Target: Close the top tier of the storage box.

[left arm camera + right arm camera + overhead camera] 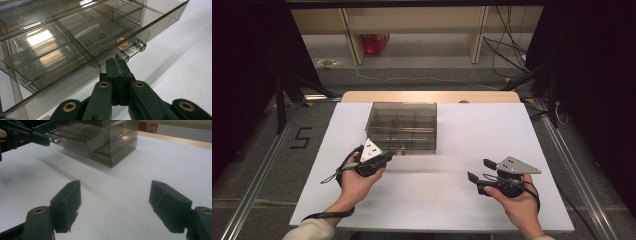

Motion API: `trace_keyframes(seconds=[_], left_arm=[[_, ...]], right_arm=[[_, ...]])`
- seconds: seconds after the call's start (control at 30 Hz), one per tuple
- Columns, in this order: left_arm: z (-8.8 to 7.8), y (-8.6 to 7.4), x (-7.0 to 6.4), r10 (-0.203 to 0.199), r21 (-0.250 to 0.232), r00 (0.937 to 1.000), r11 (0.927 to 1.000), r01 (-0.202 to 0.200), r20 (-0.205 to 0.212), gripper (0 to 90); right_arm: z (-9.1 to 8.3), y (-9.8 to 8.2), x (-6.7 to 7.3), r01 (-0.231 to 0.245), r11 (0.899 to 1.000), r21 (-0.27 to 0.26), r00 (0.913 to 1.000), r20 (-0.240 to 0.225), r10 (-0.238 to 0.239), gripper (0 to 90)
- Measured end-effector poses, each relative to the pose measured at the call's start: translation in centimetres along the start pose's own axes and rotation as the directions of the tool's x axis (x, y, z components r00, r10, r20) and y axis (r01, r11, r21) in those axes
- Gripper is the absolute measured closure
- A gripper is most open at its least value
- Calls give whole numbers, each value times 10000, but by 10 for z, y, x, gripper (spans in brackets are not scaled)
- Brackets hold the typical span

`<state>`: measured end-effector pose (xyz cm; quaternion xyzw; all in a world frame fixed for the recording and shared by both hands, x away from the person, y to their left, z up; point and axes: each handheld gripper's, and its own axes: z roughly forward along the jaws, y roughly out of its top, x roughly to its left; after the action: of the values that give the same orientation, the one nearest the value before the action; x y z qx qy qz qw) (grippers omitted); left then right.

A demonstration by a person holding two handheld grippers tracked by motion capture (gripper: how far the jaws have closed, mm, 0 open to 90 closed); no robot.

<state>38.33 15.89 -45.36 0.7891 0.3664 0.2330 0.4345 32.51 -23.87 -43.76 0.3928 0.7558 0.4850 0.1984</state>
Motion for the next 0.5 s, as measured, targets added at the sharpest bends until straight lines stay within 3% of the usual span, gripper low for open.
trace_keyframes(seconds=[0.5], left_arm=[[3,1,1,-54,-52,10000,10000,54,-62,900]], right_arm=[[0,0,0,-16,10000,-1,10000,4,16,267]])
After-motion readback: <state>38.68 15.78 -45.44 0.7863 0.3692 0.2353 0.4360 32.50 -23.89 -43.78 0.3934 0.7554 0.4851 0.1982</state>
